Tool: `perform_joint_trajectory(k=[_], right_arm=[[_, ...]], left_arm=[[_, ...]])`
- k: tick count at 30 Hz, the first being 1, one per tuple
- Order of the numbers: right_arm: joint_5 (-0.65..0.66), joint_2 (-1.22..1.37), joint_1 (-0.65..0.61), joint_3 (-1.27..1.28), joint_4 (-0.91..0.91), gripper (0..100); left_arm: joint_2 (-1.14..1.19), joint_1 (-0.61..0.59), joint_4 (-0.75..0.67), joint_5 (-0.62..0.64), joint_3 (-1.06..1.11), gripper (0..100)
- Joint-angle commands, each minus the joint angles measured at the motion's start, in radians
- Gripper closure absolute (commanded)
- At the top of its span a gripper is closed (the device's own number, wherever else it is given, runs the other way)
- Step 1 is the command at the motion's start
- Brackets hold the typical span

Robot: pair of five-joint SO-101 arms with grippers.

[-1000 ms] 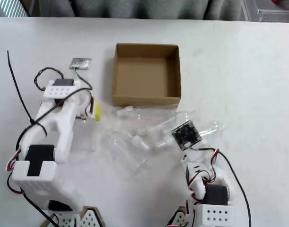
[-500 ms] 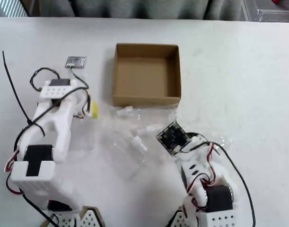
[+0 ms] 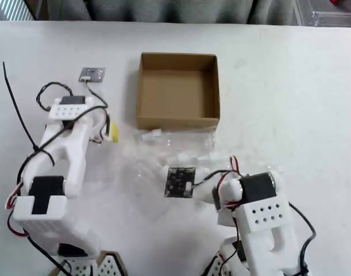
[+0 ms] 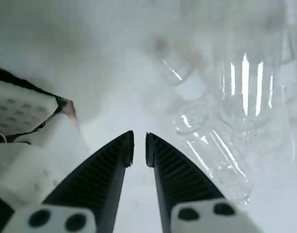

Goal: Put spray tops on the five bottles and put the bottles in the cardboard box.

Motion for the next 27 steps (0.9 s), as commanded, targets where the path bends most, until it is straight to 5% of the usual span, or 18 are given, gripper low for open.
perform_joint_trajectory(k=[1, 13, 27], right_arm=[[0.091, 0.013, -0.012, 0.000, 0.005, 93.2], [0.195, 0.013, -0.012, 0.206, -0.312, 86.5], [0.196, 0.022, -0.097, 0.230, -0.364, 86.8]], left_arm=[[-0.058, -0.007, -0.018, -0.009, -0.006, 92], [-0.058, -0.010, -0.020, -0.011, -0.005, 92], [-0.056, -0.010, -0.034, -0.012, -0.005, 92]])
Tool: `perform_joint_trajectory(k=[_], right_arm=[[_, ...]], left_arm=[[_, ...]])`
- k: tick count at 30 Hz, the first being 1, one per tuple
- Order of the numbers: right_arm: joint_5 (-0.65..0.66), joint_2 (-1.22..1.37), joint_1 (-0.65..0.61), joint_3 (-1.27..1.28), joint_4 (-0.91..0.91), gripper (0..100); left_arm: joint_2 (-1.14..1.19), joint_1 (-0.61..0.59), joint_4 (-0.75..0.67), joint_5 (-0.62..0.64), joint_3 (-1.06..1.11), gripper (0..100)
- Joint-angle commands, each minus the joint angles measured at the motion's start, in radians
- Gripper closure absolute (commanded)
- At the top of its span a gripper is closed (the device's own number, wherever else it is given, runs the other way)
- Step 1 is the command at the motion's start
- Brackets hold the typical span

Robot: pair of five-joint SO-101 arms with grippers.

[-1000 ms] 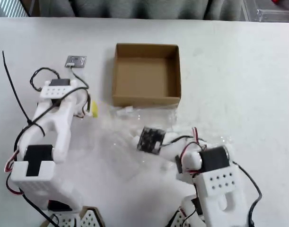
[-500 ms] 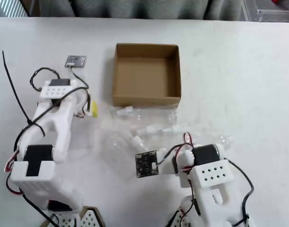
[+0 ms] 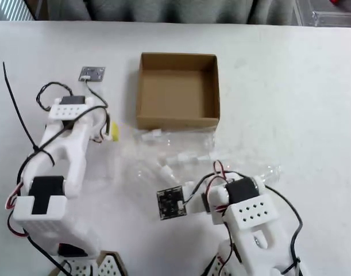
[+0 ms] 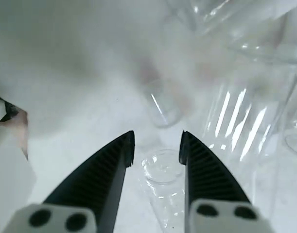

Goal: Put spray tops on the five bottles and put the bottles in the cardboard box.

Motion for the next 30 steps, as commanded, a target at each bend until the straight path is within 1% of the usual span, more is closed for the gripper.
perform_joint_trajectory(k=[1, 9, 16, 23, 30], right_arm=[[0.011, 0.002, -0.005, -0.002, -0.027, 86.8], [0.012, 0.002, 0.001, 0.078, -0.140, 86.8], [0.012, 0.004, 0.002, 0.095, -0.153, 86.8], [0.011, 0.004, 0.002, 0.163, -0.243, 86.5], [0.011, 0.004, 0.002, 0.196, -0.265, 86.5]], left_arm=[[-0.056, -0.010, -0.018, -0.012, -0.005, 92], [-0.056, -0.010, -0.018, -0.012, -0.005, 92], [-0.056, -0.010, -0.018, -0.012, -0.005, 92], [-0.056, -0.010, -0.020, -0.012, -0.005, 92], [-0.065, -0.008, -0.066, -0.012, 0.029, 92]])
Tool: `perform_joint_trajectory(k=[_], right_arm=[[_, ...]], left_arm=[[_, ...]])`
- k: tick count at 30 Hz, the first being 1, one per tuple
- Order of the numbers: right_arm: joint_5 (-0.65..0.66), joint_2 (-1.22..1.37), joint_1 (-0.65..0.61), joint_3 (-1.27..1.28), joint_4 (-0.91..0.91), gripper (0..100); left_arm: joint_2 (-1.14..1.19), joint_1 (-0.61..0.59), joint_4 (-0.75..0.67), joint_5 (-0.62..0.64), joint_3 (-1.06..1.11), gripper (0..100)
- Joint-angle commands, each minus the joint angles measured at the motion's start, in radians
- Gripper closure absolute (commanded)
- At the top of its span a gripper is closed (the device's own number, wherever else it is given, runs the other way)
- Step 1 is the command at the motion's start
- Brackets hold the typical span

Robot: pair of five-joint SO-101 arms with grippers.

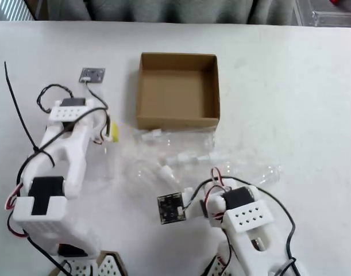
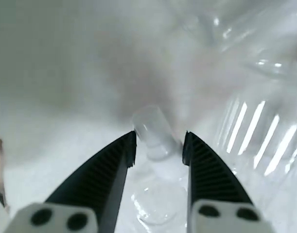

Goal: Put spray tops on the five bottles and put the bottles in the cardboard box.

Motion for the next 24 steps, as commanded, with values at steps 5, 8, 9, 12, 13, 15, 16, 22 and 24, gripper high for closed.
perform_joint_trajectory(k=[5, 8, 9, 12, 13, 15, 16, 22, 24], right_arm=[[0.006, 0.005, 0.004, -0.002, -0.010, 80.7], [0.005, 0.005, 0.004, -0.002, -0.010, 77.9], [0.005, 0.005, 0.004, -0.002, -0.010, 79.0], [0.005, 0.005, 0.004, 0.008, -0.031, 84.8], [0.005, 0.005, 0.004, 0.020, -0.054, 87.2], [0.005, 0.005, 0.004, 0.052, -0.102, 90.7], [0.005, 0.005, 0.004, 0.068, -0.120, 91.0], [-0.034, 0.002, 0.008, 0.072, -0.154, 90.9], [-0.075, 0.002, 0.008, 0.057, -0.176, 95.4]], left_arm=[[-0.056, -0.008, -0.026, -0.012, -0.008, 92], [-0.056, -0.008, -0.026, -0.012, -0.008, 92], [-0.056, -0.008, -0.026, -0.012, -0.008, 92], [-0.056, -0.008, -0.026, -0.012, -0.008, 92], [-0.056, -0.008, -0.026, -0.012, -0.008, 92], [-0.056, -0.008, -0.026, -0.012, -0.008, 92], [-0.058, -0.008, -0.026, -0.012, -0.008, 92], [-0.058, -0.007, -0.026, -0.012, -0.008, 92], [-0.058, -0.007, -0.026, -0.012, -0.008, 92]])
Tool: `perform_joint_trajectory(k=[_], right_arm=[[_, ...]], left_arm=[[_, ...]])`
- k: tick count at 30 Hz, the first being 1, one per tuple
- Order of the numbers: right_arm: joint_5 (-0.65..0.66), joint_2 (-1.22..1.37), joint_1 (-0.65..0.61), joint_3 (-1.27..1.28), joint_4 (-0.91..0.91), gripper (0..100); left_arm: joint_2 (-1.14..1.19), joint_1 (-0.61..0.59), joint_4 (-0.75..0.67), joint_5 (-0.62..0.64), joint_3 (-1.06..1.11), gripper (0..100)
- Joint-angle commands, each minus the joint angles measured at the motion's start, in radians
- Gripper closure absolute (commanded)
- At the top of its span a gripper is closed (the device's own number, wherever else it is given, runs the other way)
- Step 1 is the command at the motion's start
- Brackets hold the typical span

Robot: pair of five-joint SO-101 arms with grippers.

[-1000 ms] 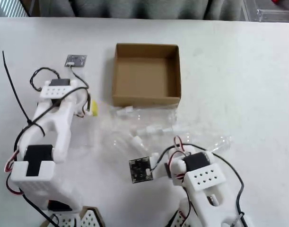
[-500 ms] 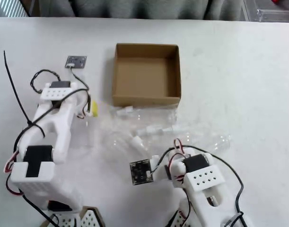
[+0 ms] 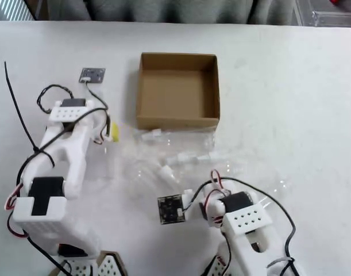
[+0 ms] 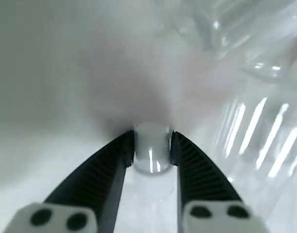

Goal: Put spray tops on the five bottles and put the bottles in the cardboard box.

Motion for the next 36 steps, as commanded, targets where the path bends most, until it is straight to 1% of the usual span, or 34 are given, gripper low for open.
perform_joint_trajectory(k=[1, 4, 7, 13, 20, 24, 28, 31, 33, 36], right_arm=[[-0.063, -0.012, 0.010, -0.034, -0.028, 98.1], [-0.101, -0.015, 0.013, -0.089, -0.025, 97.3], [-0.180, -0.015, 0.048, -0.164, -0.028, 97.3], [-0.370, -0.015, 0.171, -0.330, -0.022, 97.3], [-0.577, -0.015, 0.292, -0.416, -0.022, 97.3], [-0.732, -0.015, 0.380, -0.463, -0.021, 97.3], [-0.947, -0.015, 0.478, -0.529, 0.021, 97.3], [-1.100, -0.015, 0.527, -0.574, 0.036, 97.2], [-1.134, -0.015, 0.544, -0.592, 0.027, 97.2], [-1.134, -0.015, 0.544, -0.618, 0.025, 97.2]], left_arm=[[-0.058, -0.007, -0.018, -0.012, -0.011, 92], [-0.056, -0.007, -0.018, -0.012, -0.011, 92], [-0.056, -0.007, -0.018, -0.012, -0.012, 92], [-0.054, -0.005, -0.018, -0.012, -0.012, 92], [-0.054, -0.005, -0.018, -0.012, -0.012, 92], [-0.054, -0.005, -0.018, -0.012, -0.012, 92], [-0.054, -0.005, -0.018, -0.012, -0.012, 92], [-0.054, -0.005, -0.018, -0.012, -0.012, 92], [-0.056, -0.007, -0.018, -0.012, -0.012, 92], [-0.058, -0.007, -0.018, -0.012, -0.009, 92]])
